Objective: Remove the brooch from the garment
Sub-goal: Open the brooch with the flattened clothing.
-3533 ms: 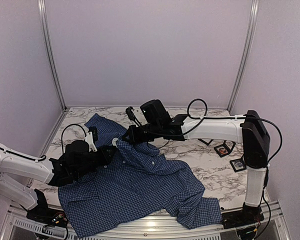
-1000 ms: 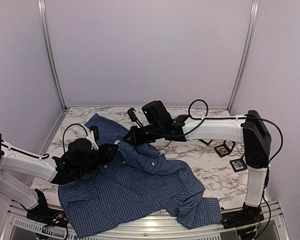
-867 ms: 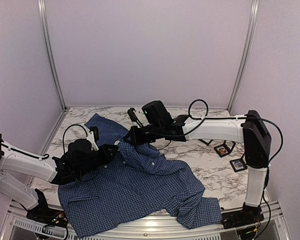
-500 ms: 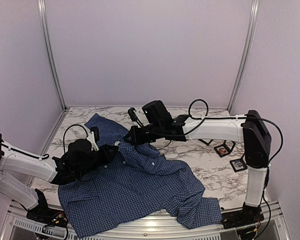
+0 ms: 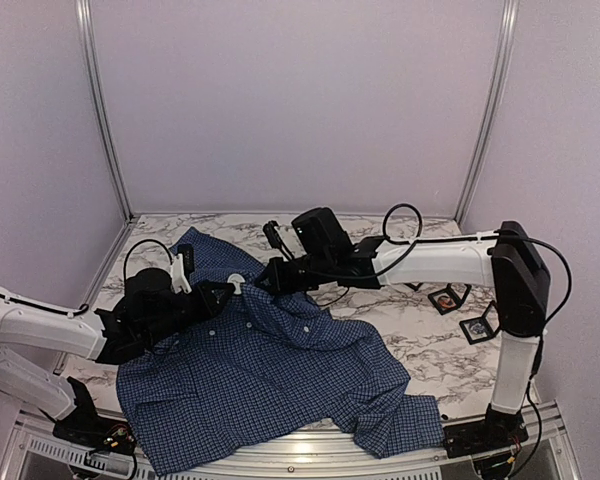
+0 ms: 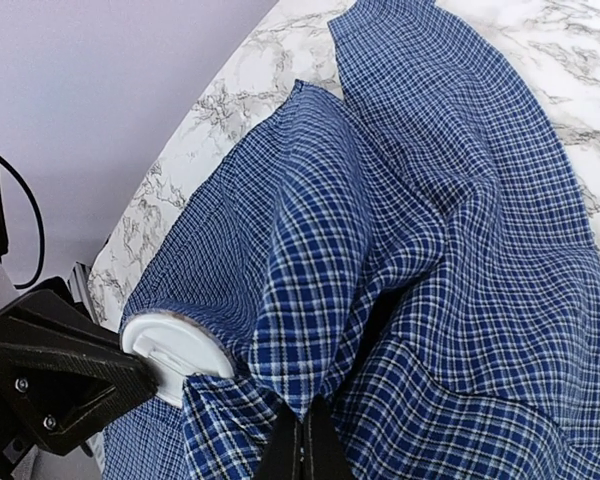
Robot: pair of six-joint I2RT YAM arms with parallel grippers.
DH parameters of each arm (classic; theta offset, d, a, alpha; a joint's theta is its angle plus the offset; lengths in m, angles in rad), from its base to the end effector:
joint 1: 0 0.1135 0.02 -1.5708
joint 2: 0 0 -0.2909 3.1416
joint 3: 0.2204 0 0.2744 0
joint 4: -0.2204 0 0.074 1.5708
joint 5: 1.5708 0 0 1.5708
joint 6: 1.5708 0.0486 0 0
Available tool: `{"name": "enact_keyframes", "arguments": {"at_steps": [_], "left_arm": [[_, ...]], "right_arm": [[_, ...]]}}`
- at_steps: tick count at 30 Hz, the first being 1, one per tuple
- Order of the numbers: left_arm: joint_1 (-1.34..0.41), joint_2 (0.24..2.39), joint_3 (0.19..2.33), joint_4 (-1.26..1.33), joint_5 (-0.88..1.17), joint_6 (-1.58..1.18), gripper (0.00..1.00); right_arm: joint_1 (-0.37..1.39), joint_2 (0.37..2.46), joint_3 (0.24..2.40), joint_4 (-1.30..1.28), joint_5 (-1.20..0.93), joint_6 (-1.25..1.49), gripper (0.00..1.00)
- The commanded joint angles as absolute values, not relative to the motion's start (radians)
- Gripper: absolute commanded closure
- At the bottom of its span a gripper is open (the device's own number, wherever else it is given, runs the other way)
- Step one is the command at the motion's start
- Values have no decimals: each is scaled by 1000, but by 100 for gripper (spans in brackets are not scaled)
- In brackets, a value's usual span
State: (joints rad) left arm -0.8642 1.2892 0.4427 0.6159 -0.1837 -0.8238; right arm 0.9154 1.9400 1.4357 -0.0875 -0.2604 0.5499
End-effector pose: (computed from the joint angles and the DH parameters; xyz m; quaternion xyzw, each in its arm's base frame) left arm 0.1886 -0.2073 0.2043 -0.0412 0.7814 -0.4144 0.4647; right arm 0.2880 0.3951 0.2405 -0.2191 0.8494 0.3970 0.2699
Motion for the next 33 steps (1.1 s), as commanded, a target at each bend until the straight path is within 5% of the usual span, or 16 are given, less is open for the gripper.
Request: {"name": "enact_keyframes", "arguments": {"at_steps": [1, 4, 11, 20, 27, 33], "left_arm": [[-817, 1268, 472, 611, -63, -786, 100], [-792, 1287, 491, 605, 22, -788, 100], [-742, 1336, 511, 643, 155, -837, 100], [-721, 1378, 565, 639, 257, -879, 100], [-701, 1403, 588, 677, 339, -910, 100], [-699, 1445, 585, 766, 392, -948, 100]], "right_arm": [[897, 1887, 1405, -60, -253, 548, 100], [896, 1860, 1384, -32, -252, 542, 99], [876, 1774, 1287, 60, -275, 557, 66], [871, 1694, 1200, 105, -316, 561, 42], [860, 1709, 1144, 199, -405, 616, 31], [821, 1747, 1092, 419, -525, 753, 32]]}}
